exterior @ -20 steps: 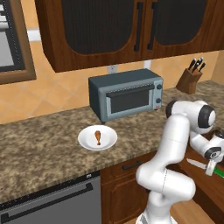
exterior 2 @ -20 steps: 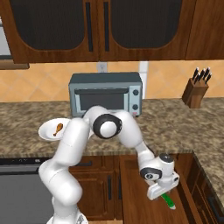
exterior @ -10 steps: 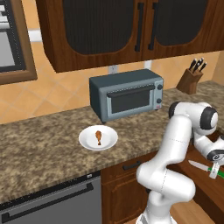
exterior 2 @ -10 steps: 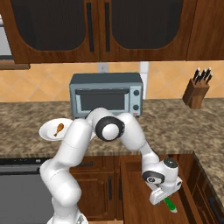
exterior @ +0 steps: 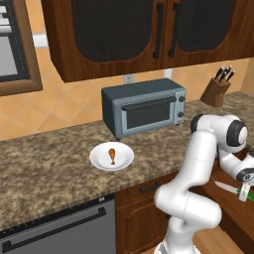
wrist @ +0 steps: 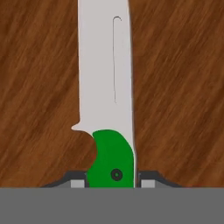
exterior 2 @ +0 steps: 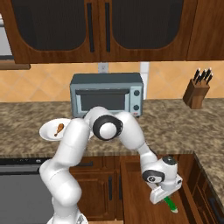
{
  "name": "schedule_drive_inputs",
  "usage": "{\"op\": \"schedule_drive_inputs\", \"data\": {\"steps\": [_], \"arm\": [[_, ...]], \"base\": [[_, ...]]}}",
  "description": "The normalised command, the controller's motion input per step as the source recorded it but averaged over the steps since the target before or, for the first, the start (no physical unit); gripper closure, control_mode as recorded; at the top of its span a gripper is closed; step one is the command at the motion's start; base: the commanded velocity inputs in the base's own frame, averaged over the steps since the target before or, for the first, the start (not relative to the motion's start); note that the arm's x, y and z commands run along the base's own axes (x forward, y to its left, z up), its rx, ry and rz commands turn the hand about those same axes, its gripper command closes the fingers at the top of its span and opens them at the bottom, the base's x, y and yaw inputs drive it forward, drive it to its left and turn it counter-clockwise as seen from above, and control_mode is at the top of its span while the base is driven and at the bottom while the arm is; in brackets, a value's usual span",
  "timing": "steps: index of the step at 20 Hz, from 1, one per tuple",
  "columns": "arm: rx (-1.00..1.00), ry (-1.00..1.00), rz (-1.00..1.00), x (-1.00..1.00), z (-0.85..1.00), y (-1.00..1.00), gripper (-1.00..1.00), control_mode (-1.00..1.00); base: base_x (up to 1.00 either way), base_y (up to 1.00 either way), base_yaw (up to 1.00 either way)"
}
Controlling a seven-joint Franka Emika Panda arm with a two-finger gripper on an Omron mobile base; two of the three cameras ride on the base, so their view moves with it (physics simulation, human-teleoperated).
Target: Pick up the knife from the drawer and place it on the cutting board. Then place the meat from the plate to the cutting board.
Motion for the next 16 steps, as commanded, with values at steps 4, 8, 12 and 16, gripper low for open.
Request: {"op": "schedule_drive_inputs", "data": {"steps": [4,8,12,16], "arm": [[-0.01,-0.02,0.00,-0.65,1.00,-0.05,1.00,-1.00],[0.00,-0.01,0.00,-0.56,1.00,0.00,1.00,-1.00],[-0.01,0.00,0.00,-0.11,1.00,0.23,1.00,-1.00],[-0.04,0.00,0.00,0.00,1.00,0.32,1.00,-1.00]], "base": [[0.00,0.00,0.00],[0.00,0.00,0.00],[0.00,0.00,0.00],[0.00,0.00,0.00]]}}
